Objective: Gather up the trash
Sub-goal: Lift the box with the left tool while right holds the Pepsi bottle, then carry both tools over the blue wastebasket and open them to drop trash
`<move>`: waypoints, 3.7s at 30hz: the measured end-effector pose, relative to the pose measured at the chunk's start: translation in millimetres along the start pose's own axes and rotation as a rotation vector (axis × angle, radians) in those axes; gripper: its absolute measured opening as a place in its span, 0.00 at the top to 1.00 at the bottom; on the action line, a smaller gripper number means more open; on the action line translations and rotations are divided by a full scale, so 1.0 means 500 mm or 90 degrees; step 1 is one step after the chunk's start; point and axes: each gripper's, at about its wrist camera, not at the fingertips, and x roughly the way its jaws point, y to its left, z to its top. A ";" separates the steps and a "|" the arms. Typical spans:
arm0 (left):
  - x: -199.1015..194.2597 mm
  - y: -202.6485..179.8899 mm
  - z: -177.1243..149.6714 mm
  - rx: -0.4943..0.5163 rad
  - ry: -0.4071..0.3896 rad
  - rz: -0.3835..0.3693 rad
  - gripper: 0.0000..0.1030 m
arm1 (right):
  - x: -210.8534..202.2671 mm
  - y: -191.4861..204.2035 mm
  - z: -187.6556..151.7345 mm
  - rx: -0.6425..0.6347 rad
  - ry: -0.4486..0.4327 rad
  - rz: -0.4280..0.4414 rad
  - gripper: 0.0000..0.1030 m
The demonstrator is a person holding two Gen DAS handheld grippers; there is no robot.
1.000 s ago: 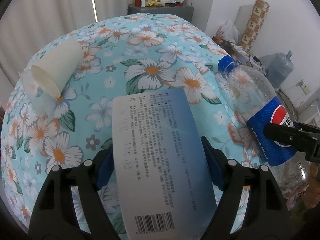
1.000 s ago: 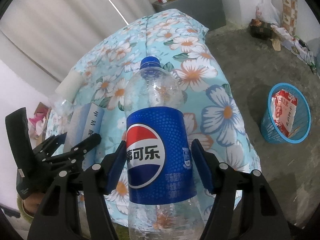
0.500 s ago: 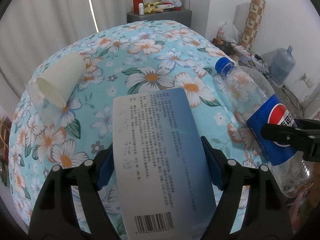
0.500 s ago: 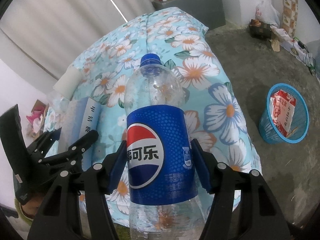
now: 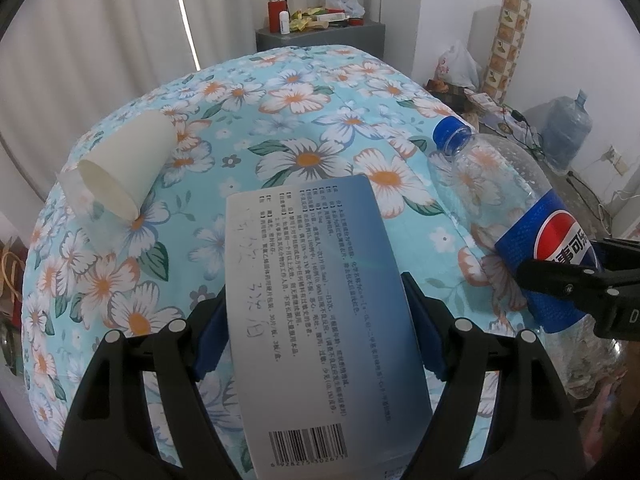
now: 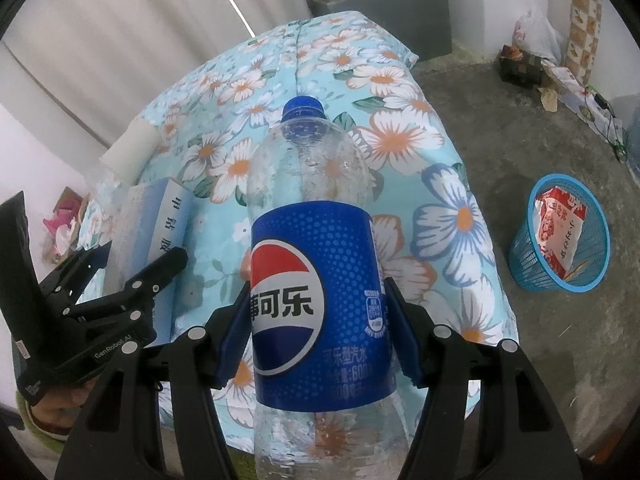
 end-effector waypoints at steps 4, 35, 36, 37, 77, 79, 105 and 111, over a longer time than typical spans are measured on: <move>-0.002 0.000 0.000 -0.001 -0.002 0.001 0.29 | -0.003 -0.005 0.000 0.008 -0.004 0.007 0.42; -0.083 -0.088 0.105 0.055 -0.073 -0.129 0.30 | -0.157 -0.163 -0.023 0.182 -0.159 0.118 0.42; -0.084 -0.111 0.118 0.067 -0.073 -0.144 0.30 | -0.166 -0.176 -0.026 0.190 -0.167 0.117 0.42; -0.085 -0.128 0.124 0.075 -0.073 -0.154 0.30 | -0.175 -0.190 -0.030 0.200 -0.176 0.115 0.42; 0.685 -0.864 0.275 -0.026 0.526 -0.352 0.18 | -0.013 -0.817 -0.210 0.621 -0.136 -0.045 0.42; 0.661 -0.856 0.286 -0.010 0.511 -0.352 0.18 | -0.005 -0.824 -0.189 0.605 -0.131 -0.050 0.42; 0.183 -0.466 0.352 0.111 0.223 -0.382 0.18 | -0.084 -0.791 -0.065 0.474 -0.208 -0.227 0.25; 0.059 -0.359 0.301 0.059 0.128 -0.396 0.18 | -0.156 -0.603 -0.034 0.403 -0.260 -0.254 0.19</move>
